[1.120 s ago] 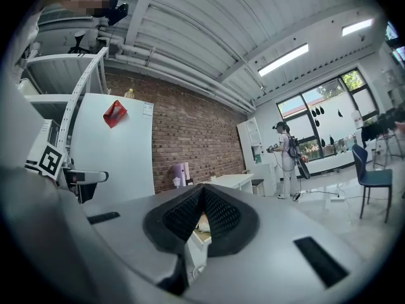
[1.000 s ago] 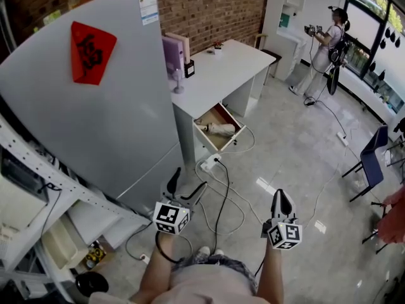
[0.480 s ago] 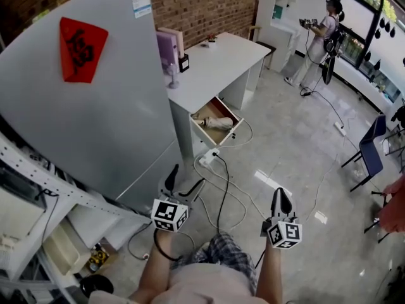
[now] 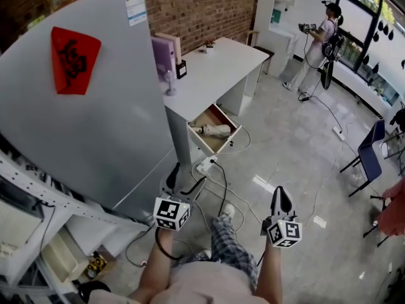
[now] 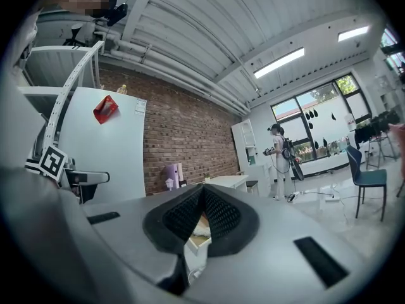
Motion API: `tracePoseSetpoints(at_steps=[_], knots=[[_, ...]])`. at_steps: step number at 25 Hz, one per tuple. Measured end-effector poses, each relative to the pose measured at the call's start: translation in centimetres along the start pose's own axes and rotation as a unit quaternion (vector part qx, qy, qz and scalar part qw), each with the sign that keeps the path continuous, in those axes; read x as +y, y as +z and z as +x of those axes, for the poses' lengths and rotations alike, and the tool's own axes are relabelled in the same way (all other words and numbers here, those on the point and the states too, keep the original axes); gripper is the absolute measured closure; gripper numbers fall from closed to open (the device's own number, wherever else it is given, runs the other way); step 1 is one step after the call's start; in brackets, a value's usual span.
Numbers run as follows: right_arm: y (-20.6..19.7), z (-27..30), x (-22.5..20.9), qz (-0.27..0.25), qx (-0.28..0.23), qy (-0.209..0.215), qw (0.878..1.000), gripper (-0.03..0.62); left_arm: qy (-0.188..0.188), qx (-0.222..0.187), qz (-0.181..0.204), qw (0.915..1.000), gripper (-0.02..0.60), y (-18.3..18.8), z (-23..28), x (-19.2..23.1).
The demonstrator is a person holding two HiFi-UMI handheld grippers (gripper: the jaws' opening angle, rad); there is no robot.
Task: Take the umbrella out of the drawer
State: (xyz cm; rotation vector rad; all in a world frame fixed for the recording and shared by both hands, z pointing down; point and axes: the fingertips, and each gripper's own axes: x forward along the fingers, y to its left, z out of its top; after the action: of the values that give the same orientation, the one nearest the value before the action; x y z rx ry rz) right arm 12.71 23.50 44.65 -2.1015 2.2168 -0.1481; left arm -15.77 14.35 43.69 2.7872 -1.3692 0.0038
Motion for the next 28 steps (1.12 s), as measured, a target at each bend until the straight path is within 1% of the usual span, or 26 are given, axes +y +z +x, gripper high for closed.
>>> tracePoseSetpoints(at_steps=[6, 11, 14, 18, 23, 28], knots=[[0.6, 5.4, -1.2, -0.004, -0.009, 0.019, 1.0, 0.577, 0.013, -0.009, 0.007, 0.9999, 0.195, 0.4, 4.1, 1.5], [0.6, 11.4, -3.1, 0.001, -0.013, 0.039, 0.999, 0.576, 0.031, -0.005, 0.013, 0.9994, 0.195, 0.1, 9.1, 3.0], [0.1, 16.3, -5.0, 0.001, -0.008, 0.056, 0.998, 0.577, 0.043, -0.001, 0.013, 0.999, 0.195, -0.6, 13.6, 3.8], [-0.2, 24.1, -7.7, 0.007, 0.005, 0.084, 0.996, 0.577, 0.064, 0.011, 0.015, 0.9978, 0.195, -1.4, 20.4, 5.2], [0.0, 34.1, -9.9, 0.008, 0.027, 0.131, 0.991, 0.577, 0.103, 0.022, 0.01, 0.9944, 0.196, -1.1, 27.8, 7.8], [-0.1, 42.8, -11.7, 0.012, 0.044, 0.174, 0.984, 0.577, 0.149, 0.037, 0.0, 0.9882, 0.196, -2.0, 33.9, 10.4]])
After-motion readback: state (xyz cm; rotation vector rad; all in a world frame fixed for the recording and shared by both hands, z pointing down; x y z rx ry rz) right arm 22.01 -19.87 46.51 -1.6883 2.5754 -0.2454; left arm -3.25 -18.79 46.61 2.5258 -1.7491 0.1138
